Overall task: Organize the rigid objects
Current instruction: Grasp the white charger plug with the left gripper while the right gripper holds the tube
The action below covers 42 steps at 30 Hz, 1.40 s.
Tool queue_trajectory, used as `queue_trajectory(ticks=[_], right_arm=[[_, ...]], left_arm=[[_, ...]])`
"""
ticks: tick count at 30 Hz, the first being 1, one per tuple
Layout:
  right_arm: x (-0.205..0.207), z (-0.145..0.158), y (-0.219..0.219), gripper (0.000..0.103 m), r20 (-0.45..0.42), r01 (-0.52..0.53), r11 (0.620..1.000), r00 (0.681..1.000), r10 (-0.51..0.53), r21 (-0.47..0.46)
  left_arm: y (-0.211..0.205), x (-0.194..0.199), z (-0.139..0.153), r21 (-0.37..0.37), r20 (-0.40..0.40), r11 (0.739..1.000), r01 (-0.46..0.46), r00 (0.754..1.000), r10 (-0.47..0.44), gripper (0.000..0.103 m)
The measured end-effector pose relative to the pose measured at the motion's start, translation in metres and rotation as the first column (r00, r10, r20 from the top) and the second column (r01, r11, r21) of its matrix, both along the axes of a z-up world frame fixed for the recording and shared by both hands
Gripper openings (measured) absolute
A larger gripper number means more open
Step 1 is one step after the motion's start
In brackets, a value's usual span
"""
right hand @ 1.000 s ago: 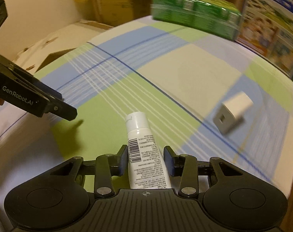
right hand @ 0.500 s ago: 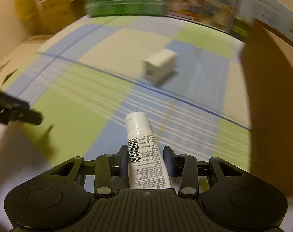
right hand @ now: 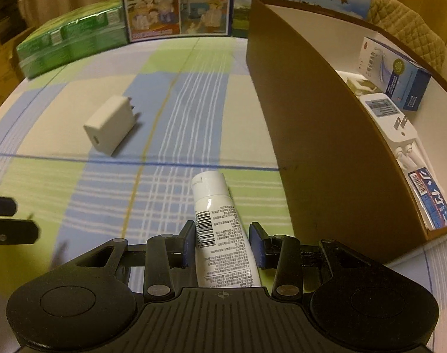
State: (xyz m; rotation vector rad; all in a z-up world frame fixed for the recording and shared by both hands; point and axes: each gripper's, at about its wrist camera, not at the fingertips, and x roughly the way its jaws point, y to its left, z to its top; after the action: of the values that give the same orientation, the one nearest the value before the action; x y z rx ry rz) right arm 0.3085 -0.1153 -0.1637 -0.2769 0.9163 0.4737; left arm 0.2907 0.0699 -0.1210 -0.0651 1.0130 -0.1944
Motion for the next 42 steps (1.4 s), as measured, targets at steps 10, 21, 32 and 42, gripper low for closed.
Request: queue_trajectory(ticks=[10, 21, 32, 42], right_arm=[[0.009, -0.002, 0.01, 0.036, 0.022, 0.061, 0.998, 0.998, -0.061, 0.018], [0.017, -0.004, 0.014, 0.036, 0.018, 0.069, 0.997, 0.997, -0.069, 0.033], [0.013, -0.003, 0.012, 0.036, 0.007, -0.017, 1.0, 1.0, 0.017, 0.021], [-0.028, 0.001, -0.005, 0.036, -0.044, -0.124, 0.992, 0.991, 0.124, 0.007]], left_arm=[[-0.018, 0.057, -0.004, 0.052, 0.071, 0.996, 0.075, 0.994, -0.078, 0.044], [-0.028, 0.088, -0.014, 0.111, 0.069, 0.992, 0.061, 0.995, -0.069, 0.024], [-0.026, 0.05, -0.013, 0.127, 0.041, 0.992, 0.023, 0.999, -0.028, 0.021], [-0.027, -0.029, -0.008, 0.112, -0.003, 0.994, -0.019, 1.0, 0.019, 0.021]])
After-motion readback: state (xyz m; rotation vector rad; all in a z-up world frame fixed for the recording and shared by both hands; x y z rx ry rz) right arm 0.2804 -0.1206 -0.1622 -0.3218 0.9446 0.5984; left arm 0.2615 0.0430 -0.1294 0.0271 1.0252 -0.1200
